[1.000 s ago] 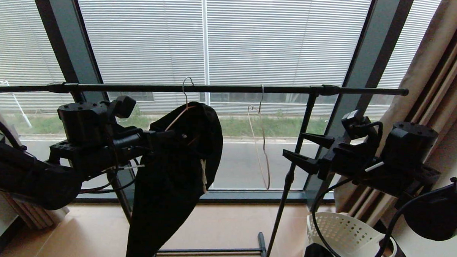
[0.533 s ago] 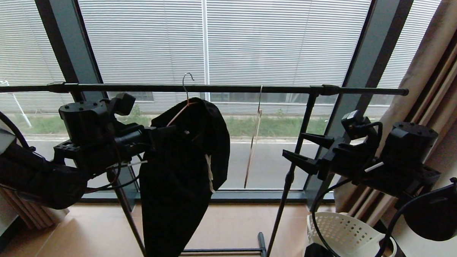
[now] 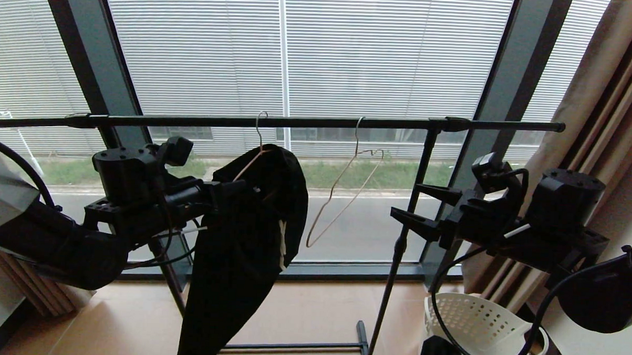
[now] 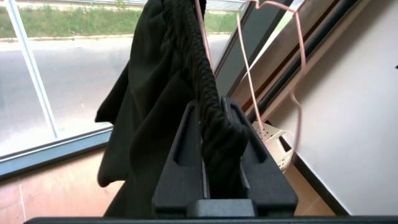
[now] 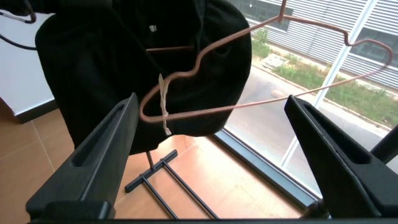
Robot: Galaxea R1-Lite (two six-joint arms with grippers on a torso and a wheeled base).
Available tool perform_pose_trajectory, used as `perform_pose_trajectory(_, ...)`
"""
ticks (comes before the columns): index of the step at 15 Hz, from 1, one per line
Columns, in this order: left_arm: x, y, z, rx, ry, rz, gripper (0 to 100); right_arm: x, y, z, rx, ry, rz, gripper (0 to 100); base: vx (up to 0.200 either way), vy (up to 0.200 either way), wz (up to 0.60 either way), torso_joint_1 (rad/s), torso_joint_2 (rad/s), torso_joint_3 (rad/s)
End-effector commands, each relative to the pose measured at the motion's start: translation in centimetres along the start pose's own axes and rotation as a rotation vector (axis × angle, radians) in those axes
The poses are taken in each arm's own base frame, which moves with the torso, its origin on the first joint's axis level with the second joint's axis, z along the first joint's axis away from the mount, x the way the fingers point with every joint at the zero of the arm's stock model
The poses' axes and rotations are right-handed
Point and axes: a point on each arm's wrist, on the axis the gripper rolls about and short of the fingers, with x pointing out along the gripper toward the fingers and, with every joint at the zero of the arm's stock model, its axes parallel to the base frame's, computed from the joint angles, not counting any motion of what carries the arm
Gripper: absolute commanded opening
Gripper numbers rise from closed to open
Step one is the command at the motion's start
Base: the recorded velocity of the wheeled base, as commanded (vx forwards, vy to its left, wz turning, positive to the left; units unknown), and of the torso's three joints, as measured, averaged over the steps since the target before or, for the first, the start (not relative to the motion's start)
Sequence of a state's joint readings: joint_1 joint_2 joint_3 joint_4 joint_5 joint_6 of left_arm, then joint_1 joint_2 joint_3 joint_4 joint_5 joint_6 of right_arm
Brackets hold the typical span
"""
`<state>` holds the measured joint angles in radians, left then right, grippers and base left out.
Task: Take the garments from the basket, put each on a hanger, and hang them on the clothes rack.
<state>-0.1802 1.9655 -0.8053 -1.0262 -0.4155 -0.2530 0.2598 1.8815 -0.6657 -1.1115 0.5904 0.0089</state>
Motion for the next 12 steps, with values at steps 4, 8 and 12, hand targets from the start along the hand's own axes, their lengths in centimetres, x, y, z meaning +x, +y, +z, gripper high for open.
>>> perform_pose_trajectory(4,0.1,0.2,-0.4,-0.006,0.012,0.004,0,0.1,0.1,0.0,0.000,0.000,0.003,100,0.000,0.000,0.00,0.000,0.00,0.000)
perform_pose_trajectory(8,0.1,0.1,-0.5,-0.005,0.015,0.003,100,0.1,0.1,0.0,0.000,0.000,0.003,100,0.000,0.000,0.00,0.000,0.00,0.000)
perform_pose_trajectory(12,-0.9,-0.3,-0.5,-0.003,0.023,0.003,100,0.2,0.0,-0.3,-0.008,0.009,0.003,100,0.000,0.000,0.00,0.000,0.00,0.000)
